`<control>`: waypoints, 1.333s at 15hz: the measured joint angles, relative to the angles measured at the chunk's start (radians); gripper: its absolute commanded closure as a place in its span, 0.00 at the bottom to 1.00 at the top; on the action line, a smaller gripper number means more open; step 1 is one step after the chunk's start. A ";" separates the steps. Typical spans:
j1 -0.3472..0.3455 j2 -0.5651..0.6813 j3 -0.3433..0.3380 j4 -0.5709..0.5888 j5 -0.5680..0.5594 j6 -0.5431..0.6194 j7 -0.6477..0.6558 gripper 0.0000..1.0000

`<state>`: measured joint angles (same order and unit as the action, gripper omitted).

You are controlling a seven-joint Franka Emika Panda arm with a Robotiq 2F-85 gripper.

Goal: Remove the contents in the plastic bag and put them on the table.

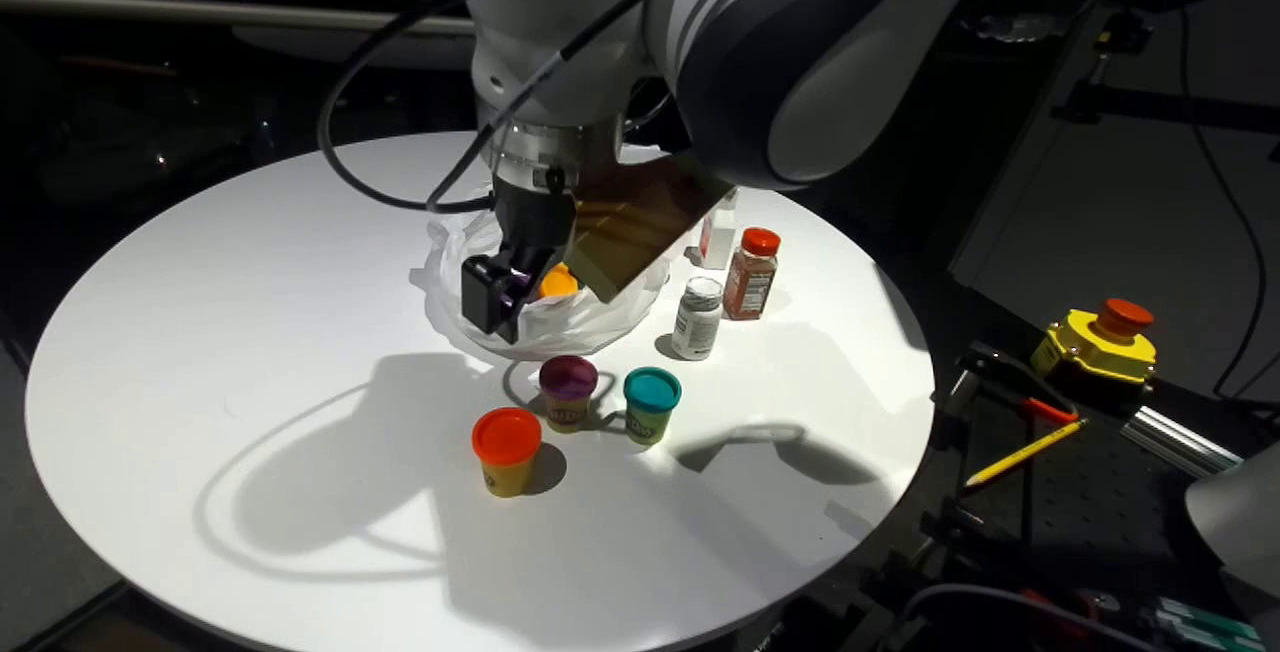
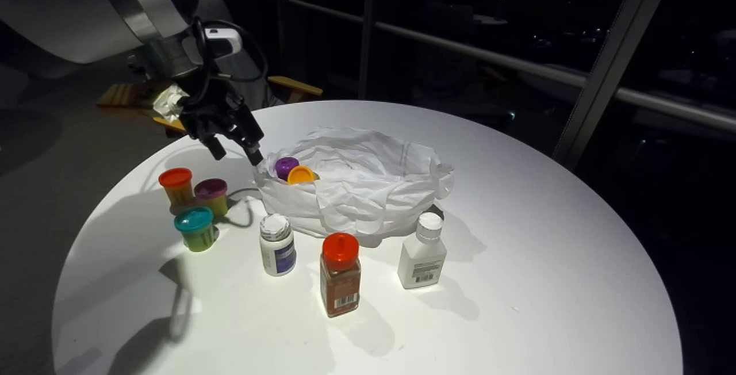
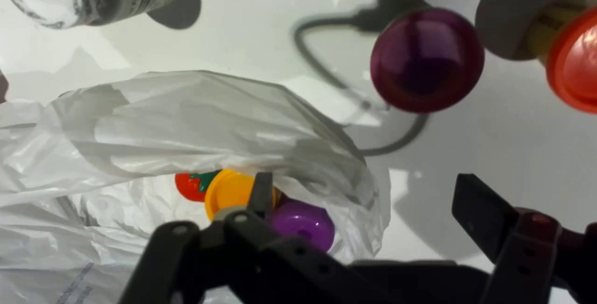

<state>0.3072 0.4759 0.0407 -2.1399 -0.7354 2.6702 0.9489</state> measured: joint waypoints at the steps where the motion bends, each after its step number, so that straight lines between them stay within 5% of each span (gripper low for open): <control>1: -0.011 -0.002 -0.007 0.012 0.025 0.010 -0.009 0.00; 13: -0.046 0.104 -0.045 0.178 0.477 0.020 -0.208 0.00; 20: -0.046 0.173 -0.041 0.242 0.711 -0.069 -0.232 0.00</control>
<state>0.2613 0.6491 -0.0007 -1.8982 -0.0246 2.6016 0.7166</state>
